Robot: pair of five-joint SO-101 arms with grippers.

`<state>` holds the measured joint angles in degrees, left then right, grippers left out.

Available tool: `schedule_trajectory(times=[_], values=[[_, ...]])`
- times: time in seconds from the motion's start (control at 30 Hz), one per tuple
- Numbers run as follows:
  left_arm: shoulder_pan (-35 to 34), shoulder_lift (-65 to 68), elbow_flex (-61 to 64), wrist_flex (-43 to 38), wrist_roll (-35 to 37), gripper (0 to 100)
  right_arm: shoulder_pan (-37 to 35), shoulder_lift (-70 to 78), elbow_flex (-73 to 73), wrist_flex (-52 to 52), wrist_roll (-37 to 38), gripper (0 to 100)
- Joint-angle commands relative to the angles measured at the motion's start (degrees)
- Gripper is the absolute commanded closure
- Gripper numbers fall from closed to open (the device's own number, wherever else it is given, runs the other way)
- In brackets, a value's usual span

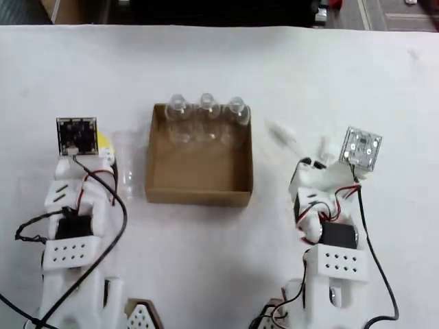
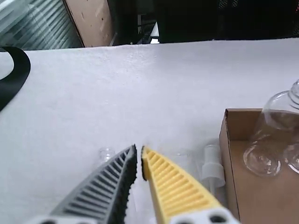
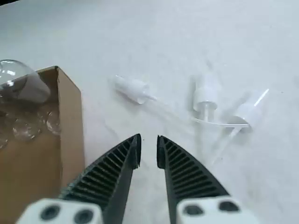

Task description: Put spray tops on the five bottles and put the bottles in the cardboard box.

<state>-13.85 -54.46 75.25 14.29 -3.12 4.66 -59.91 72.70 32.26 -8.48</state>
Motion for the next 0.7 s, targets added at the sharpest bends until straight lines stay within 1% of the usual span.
schedule_trajectory(times=[0.0, 0.1, 0.17, 0.3, 0.4, 0.53, 0.6, 0.67], values=[[0.57, -1.63, -9.41, 10.99, 0.18, 97, 0.4, -0.84, 4.22, -10.24, 0.7, 95.6], [0.13, -1.54, -16.09, 18.99, -0.62, 97, 0.84, -0.84, 8.18, -18.68, 0.79, 95.6], [-0.22, -1.54, -21.01, 24.88, -3.6, 97, 1.1, -0.84, 9.76, -21.67, 1.32, 95.6], [-0.48, -1.54, -31.12, 36.84, -6.86, 97, 1.01, -0.84, 10.11, -21.85, 6.86, 95.6], [-0.48, -1.54, -37.8, 46.86, -10.99, 97, 1.01, -0.84, 10.2, -21.85, 7.82, 95.6], [-0.66, -1.54, -43.08, 60.92, -23.47, 97, 1.1, -0.84, 10.2, -22.11, 8.0, 95.6], [-3.3, -1.63, -43.16, 66.46, -31.3, 97, 1.1, -0.84, 10.2, -22.11, 8.0, 95.6], [-7.96, -1.54, -42.02, 69.1, -40.26, 97, 1.19, -0.84, 10.2, -22.11, 8.0, 95.6]])
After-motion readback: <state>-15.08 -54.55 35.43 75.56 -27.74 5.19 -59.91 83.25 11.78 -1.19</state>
